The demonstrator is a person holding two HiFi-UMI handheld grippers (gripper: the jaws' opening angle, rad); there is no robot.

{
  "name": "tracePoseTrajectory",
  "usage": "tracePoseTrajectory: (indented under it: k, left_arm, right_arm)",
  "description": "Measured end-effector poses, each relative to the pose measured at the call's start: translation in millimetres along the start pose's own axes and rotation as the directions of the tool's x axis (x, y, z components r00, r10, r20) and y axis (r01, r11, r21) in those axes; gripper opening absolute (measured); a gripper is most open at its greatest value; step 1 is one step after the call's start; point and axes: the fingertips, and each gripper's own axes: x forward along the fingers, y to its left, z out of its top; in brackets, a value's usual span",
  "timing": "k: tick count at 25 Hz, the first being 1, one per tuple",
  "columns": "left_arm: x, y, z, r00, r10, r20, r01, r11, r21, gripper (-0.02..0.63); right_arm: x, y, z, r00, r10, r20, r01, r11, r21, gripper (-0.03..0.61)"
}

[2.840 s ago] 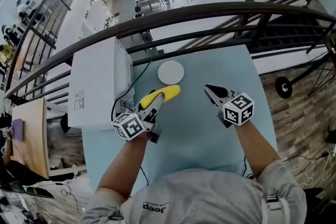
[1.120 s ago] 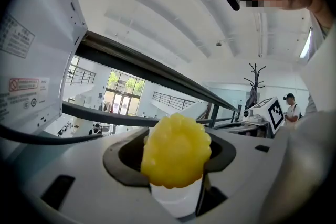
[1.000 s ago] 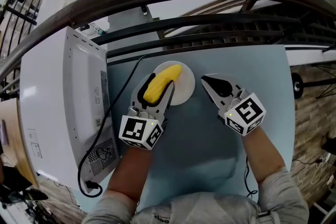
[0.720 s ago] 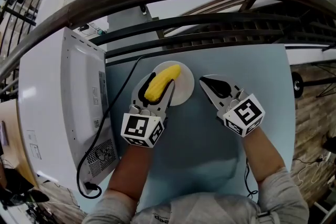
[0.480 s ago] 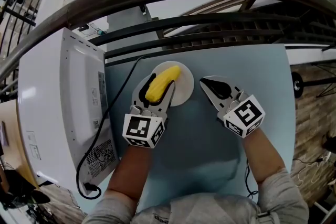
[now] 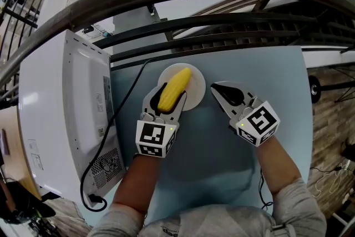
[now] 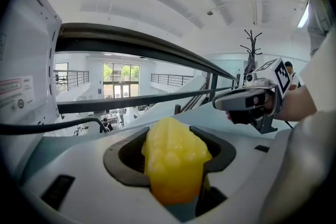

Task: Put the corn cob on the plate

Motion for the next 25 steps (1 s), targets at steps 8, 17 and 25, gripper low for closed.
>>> tracePoseTrajectory:
  k: [8,17,25]
  left_arm:
    - [4.3,1.6,-9.4,0.998,0.023,-0.050,-0.020,0.998,0.057,0.252]
    - [7.9,-0.9,-16.5,0.994,0.032,-0.101,-0.022,0.995,0.097,0.252]
    - [13.0,-4.6,-27.3,0.980,0.047,-0.194,-0.013,0.986,0.168,0.252]
  right_arm:
    - [0.8,0.4,-6.5,1.000,-0.001,-0.011,0.001,1.000,0.006,0.017]
    - [-0.4,1.0,-4.9,1.000,0.004,0.000,-0.004,1.000,0.003,0.017]
    - [-0.1,3.9,-7.6,1.000,0.009,-0.004,-0.008,1.000,0.008,0.017]
